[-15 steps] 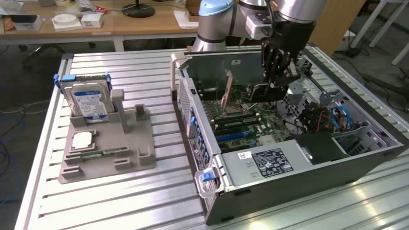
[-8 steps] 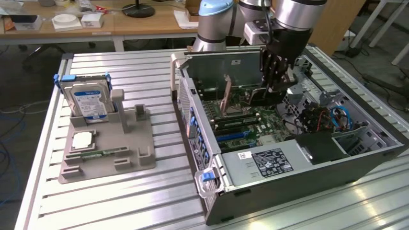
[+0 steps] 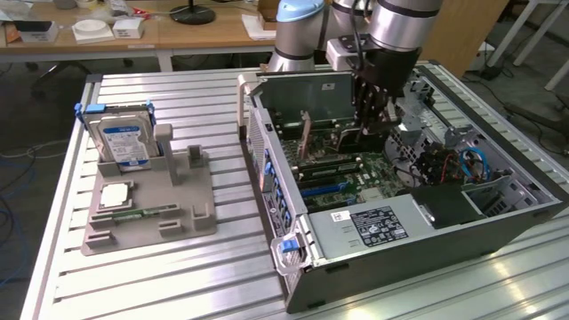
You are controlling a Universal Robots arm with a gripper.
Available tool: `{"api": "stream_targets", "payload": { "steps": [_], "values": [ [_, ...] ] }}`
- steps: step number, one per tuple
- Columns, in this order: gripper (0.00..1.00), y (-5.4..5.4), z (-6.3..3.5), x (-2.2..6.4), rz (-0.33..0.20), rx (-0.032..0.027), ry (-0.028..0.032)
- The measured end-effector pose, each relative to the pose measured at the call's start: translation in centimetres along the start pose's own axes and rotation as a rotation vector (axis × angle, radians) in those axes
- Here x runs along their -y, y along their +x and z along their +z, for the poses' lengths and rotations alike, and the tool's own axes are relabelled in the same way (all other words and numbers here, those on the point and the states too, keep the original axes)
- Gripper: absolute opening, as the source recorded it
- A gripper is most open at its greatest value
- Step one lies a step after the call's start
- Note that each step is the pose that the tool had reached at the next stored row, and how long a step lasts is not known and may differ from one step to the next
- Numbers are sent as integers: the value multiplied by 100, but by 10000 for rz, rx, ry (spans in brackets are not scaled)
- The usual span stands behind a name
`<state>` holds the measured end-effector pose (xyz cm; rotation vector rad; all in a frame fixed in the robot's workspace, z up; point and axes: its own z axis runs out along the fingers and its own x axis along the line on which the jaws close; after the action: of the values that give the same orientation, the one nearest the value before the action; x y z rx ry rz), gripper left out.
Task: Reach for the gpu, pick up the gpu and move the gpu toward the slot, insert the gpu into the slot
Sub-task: 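Insert the gpu into the slot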
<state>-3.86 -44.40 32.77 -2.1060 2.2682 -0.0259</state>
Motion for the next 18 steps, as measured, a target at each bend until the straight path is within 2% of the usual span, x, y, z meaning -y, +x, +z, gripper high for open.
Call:
{"api": "stream_targets", "payload": {
  "steps": [6,14,18],
  "values": [
    [26,8,78,-66,-1,-15,2],
    [26,29,222,-69,-2,-17,2],
    [26,85,278,-68,-2,-20,2]
  ]
}}
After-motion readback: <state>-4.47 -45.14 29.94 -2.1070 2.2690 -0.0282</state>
